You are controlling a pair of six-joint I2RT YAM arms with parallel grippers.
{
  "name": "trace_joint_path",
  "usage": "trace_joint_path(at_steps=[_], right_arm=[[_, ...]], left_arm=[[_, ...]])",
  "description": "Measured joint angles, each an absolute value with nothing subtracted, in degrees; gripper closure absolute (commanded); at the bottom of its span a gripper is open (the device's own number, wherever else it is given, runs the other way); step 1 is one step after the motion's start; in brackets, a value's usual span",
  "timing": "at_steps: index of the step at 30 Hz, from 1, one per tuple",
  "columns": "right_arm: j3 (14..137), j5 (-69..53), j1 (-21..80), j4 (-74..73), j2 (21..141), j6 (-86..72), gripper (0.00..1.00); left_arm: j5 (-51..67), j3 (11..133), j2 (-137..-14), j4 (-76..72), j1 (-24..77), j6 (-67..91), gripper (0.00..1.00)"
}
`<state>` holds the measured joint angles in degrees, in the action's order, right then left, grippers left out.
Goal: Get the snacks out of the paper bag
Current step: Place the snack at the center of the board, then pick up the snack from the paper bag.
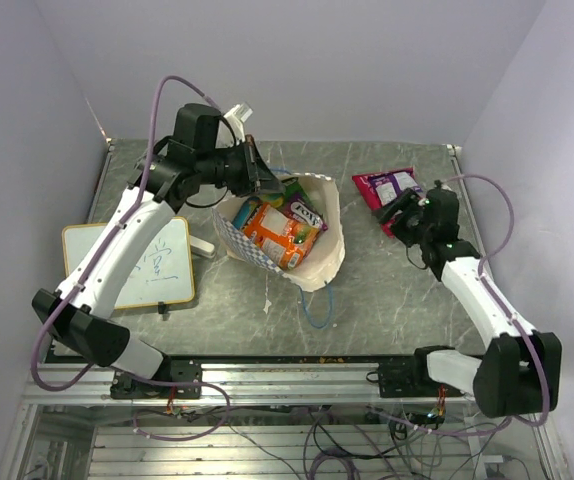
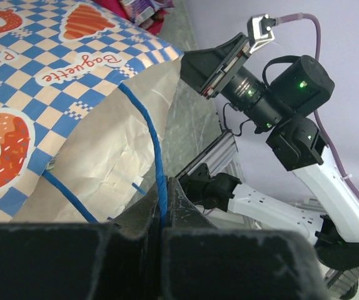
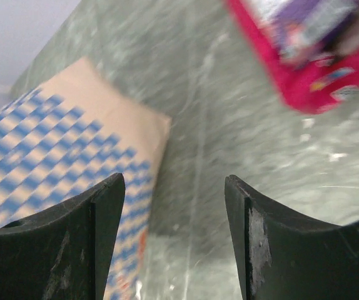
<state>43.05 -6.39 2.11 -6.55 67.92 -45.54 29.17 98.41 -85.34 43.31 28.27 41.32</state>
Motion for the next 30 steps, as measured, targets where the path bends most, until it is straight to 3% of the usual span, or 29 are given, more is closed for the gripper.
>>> trace_joint_path(at_steps=[9, 17, 23, 30], right_arm=[[53.8, -4.27, 23.0, -15.03, 60.77, -42.33, 0.35], [55.29, 4.12, 42.81, -19.22, 56.27, -44.8, 0.35], [55.72, 13.28, 55.66, -18.37, 64.47, -48.62, 0.37], [59.94, 25.89, 57.6, -23.75, 81.54, -61.41, 0.38]], left_arm=[[33.01, 89.67, -78.48, 34.06, 28.27, 43.46, 0.93], [34.41, 87.57, -78.37, 30.74, 28.27, 45.78, 0.93], [34.61, 88.23, -79.31, 30.35, 28.27, 46.11, 0.93], [34.65, 89.43, -80.16, 30.44, 28.27, 46.57, 0.93]])
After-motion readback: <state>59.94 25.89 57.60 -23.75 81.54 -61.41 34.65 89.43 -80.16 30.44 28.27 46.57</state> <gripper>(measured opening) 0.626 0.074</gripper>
